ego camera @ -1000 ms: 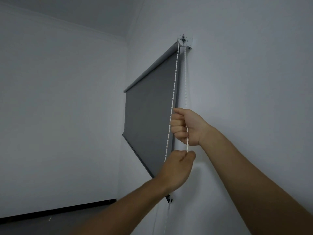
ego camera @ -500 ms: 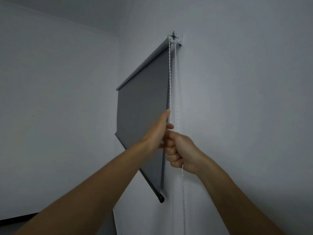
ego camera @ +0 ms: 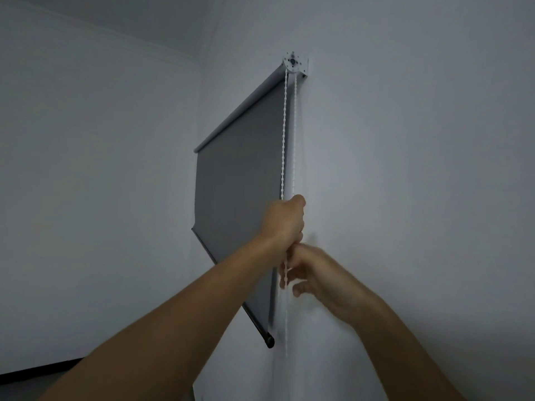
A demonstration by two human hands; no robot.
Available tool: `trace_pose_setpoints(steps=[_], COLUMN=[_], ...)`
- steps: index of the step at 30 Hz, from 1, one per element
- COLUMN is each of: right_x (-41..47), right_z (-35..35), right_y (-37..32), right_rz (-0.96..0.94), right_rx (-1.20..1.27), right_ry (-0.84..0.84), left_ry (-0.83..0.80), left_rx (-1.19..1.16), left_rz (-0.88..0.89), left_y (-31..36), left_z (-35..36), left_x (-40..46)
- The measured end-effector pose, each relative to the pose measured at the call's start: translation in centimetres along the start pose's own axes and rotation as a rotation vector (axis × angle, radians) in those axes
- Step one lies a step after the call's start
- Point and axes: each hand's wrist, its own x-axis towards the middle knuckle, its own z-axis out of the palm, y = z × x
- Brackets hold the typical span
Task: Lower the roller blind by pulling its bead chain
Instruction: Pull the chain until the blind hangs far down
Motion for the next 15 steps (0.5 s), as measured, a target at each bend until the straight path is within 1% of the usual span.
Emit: trace_pose_setpoints(steps=[2, 3, 6, 7, 8, 10, 11, 15], right_x=[0.4, 0.8, 2.3, 3.0, 3.7, 4.9, 5.3, 6.5], right_z=[-1.4, -1.8, -2.0, -2.1, -2.0, -1.9, -1.7, -1.2], right_y=[-0.9, -1.4, -3.1, -3.7, -4.3, -5.6, -6.3, -8.3], right_rz=[-0.048, -0.065, -0.047, -0.025, 0.001, 0.04, 0.052, 0.109], right_rx=[0.161, 0.213, 0.223, 0.209, 0.183, 0.145, 0.166, 0.194], right_ry=[0.003, 0.016, 0.135, 0.167, 0.184, 0.158, 0.128, 0.099], left_ry=[0.063, 0.073, -0.005, -0.007, 0.012, 0.052, 0.055, -0.028], left_rx=[0.114, 0.135, 0.016, 0.033, 0.107, 0.238, 0.275, 0.275], left_rz=[0.089, 0.113, 0.112, 0.137, 0.184, 0.291, 0.32, 0.287], left_y=[-0.7, -1.1, -1.8, -1.8, -1.9, -2.5, -2.8, -5.2], left_z=[-0.1, -0.2, -0.2, -0.1, -0.2, -0.3, -0.2, 0.3], left_x=[-0.4, -0.7, -1.7, -1.9, -2.0, -2.3, -2.7, -4.8])
